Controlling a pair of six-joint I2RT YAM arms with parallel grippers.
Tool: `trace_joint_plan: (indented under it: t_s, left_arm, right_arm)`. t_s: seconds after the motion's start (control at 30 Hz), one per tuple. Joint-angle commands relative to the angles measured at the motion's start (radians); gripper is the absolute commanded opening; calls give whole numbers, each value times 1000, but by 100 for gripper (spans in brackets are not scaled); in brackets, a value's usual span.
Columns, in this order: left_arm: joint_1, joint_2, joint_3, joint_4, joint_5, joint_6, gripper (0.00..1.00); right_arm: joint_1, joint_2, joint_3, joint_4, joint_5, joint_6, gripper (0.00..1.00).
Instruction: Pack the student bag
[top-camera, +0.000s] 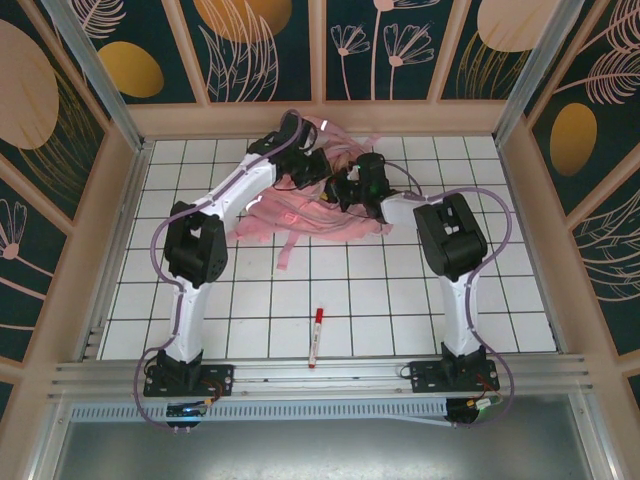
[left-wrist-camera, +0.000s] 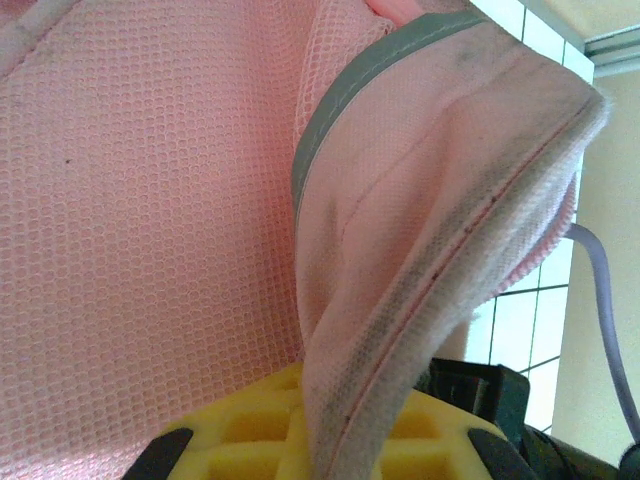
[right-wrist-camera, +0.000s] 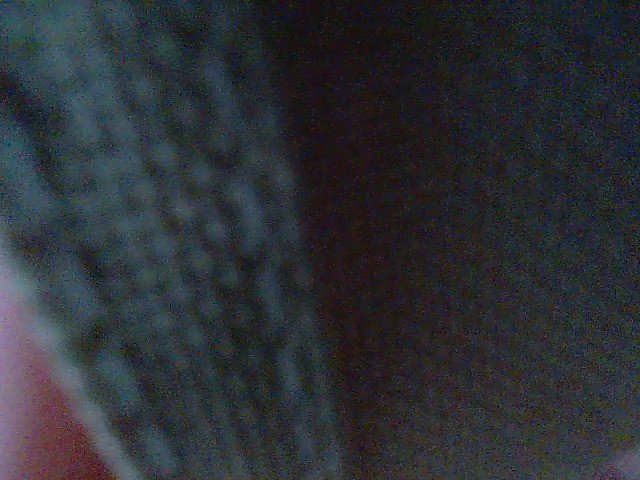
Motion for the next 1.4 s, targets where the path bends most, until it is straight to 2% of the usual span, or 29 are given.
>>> trace_joint_plan:
  t_s: [0.0, 0.1, 0.3, 0.37, 0.43, 0.5, 0.57, 0.67, 0.73, 0.8, 0.9, 0.97, 1.03, 1.17, 1.27, 1.37]
  left_arm:
    - [-63, -135, -13, 99, 216, -33, 0]
    - [-39, -144, -79, 97, 161, -20, 0]
    - [-16, -130, -178, 148, 76, 25, 0]
    - [-12, -109, -199, 165, 79, 26, 0]
    - [-9, -93, -214, 189, 91, 17, 0]
    - [-7, -85, -211, 197, 88, 27, 0]
    - [-7, -86, -203, 190, 69, 46, 0]
    - [1, -98, -204, 179, 34, 69, 0]
    - [15, -104, -210, 176, 32, 79, 0]
    - [36, -107, -212, 172, 36, 112, 0]
    - [66, -109, -186, 129, 31, 210, 0]
    - [72, -111, -163, 84, 11, 292, 0]
    - [73, -114, -154, 47, -5, 345, 0]
    - [73, -137, -215, 38, -3, 371, 0]
    - [72, -156, -270, 56, 16, 368, 0]
    - [75, -172, -304, 63, 6, 373, 0]
  right_arm:
    - [-5, 29, -8, 52, -47, -19, 7]
    - [-39, -83, -76, 0, -47, -95, 22]
    - [-110, -348, -214, -248, 19, -351, 48]
    - [-120, -416, -236, -319, 22, -413, 51]
    - [-128, -470, -217, -467, 32, -519, 51]
    - [-127, -548, -203, -641, 92, -711, 52]
    - [-128, -634, -235, -725, 107, -901, 53]
    - [-136, -756, -310, -779, 84, -1132, 52]
    - [-127, -804, -352, -805, -3, -1312, 51]
    - [-53, -847, -405, -849, -99, -1664, 52]
    - [114, -885, -509, -880, -92, -2184, 62]
    - [183, -850, -543, -826, -113, -2358, 61]
    - [261, -769, -524, -814, -105, -2499, 61]
    - [420, -539, -376, -979, 24, -2759, 61]
    - [475, -470, -373, -944, 64, -2794, 62]
    - [535, -412, -383, -927, 159, -2799, 60]
